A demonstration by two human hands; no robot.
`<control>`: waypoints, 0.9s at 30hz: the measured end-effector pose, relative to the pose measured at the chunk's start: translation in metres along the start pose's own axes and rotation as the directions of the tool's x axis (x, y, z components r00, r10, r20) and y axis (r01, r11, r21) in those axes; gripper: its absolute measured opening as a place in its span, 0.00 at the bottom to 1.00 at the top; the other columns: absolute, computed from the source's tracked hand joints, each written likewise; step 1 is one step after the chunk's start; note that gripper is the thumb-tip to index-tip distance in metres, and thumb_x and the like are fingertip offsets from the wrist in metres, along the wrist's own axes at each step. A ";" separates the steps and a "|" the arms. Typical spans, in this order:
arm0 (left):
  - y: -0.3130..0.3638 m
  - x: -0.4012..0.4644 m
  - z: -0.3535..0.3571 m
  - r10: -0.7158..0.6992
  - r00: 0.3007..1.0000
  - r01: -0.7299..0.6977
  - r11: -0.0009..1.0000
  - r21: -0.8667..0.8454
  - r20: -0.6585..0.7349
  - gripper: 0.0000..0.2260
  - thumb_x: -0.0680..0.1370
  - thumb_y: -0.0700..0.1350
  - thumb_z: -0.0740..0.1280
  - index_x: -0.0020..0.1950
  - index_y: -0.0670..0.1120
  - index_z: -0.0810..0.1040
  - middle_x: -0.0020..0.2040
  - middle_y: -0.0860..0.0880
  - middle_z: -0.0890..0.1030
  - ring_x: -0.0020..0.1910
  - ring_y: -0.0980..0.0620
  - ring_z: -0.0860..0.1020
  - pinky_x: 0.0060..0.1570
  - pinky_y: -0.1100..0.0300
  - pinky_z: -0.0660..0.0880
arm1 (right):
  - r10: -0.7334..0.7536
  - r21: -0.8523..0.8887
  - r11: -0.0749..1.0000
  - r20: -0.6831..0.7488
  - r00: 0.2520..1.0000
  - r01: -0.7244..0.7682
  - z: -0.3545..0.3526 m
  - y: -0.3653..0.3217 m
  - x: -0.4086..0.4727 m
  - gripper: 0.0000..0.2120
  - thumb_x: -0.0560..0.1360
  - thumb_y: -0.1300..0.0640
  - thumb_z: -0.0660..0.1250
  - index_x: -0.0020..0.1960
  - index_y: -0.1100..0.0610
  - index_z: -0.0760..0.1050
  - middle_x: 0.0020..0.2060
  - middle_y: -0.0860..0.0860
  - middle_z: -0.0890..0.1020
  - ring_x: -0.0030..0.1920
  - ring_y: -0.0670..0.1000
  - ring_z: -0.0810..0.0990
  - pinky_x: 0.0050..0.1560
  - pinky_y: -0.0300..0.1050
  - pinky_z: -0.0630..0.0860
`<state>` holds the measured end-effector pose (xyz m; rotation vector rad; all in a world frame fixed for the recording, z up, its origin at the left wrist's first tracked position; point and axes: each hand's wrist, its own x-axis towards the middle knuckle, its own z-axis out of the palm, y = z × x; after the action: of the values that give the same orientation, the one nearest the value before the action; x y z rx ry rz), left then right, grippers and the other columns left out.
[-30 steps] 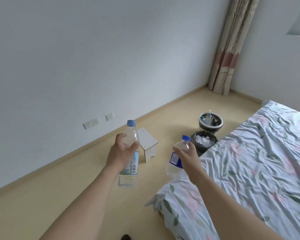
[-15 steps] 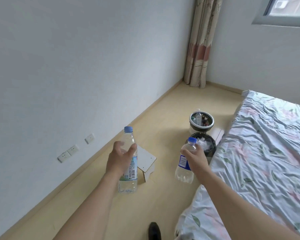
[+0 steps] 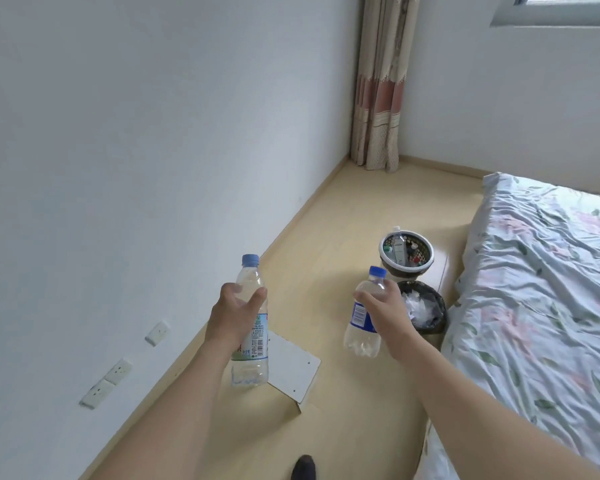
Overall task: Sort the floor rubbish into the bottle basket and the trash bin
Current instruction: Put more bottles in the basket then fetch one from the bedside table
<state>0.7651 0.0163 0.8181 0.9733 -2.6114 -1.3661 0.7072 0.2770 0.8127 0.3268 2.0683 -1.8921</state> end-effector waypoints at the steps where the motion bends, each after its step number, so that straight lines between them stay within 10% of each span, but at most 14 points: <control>1: 0.008 0.017 0.005 0.001 1.000 -0.001 1.000 -0.006 0.015 0.25 0.75 0.63 0.66 0.63 0.50 0.67 0.54 0.48 0.78 0.48 0.49 0.78 0.40 0.57 0.70 | -0.003 0.000 1.000 -0.033 0.999 0.003 -0.002 -0.006 0.014 0.23 0.73 0.55 0.70 0.65 0.47 0.66 0.51 0.51 0.79 0.50 0.51 0.81 0.49 0.48 0.78; 9: 0.122 0.142 0.090 0.144 0.958 -0.120 0.987 -0.110 0.248 0.25 0.74 0.57 0.70 0.62 0.45 0.66 0.54 0.48 0.74 0.50 0.49 0.76 0.41 0.57 0.70 | -0.115 -0.045 0.993 -0.313 0.943 0.107 -0.056 -0.066 0.107 0.14 0.70 0.58 0.73 0.48 0.43 0.73 0.46 0.49 0.81 0.45 0.47 0.81 0.43 0.42 0.77; 17: 0.237 0.253 0.229 0.187 0.897 -0.119 0.975 -0.188 0.401 0.28 0.65 0.60 0.70 0.56 0.46 0.67 0.48 0.52 0.71 0.45 0.53 0.74 0.43 0.55 0.72 | -0.002 0.091 0.995 -0.470 0.883 0.050 -0.150 -0.075 0.253 0.29 0.71 0.59 0.74 0.68 0.51 0.66 0.59 0.52 0.75 0.59 0.53 0.76 0.53 0.48 0.73; 27: 0.358 0.381 0.354 0.137 0.844 -0.020 0.974 -0.224 0.519 0.32 0.65 0.48 0.76 0.64 0.52 0.63 0.54 0.54 0.76 0.52 0.54 0.78 0.48 0.50 0.80 | 0.016 -0.109 0.991 -0.493 0.870 -0.080 -0.235 -0.112 0.445 0.26 0.68 0.56 0.73 0.63 0.50 0.66 0.56 0.52 0.73 0.57 0.52 0.74 0.58 0.46 0.70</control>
<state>0.1675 0.2160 0.7780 0.4960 -2.7239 -2.0909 0.2359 0.4801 0.7636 0.9035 2.4520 -1.7673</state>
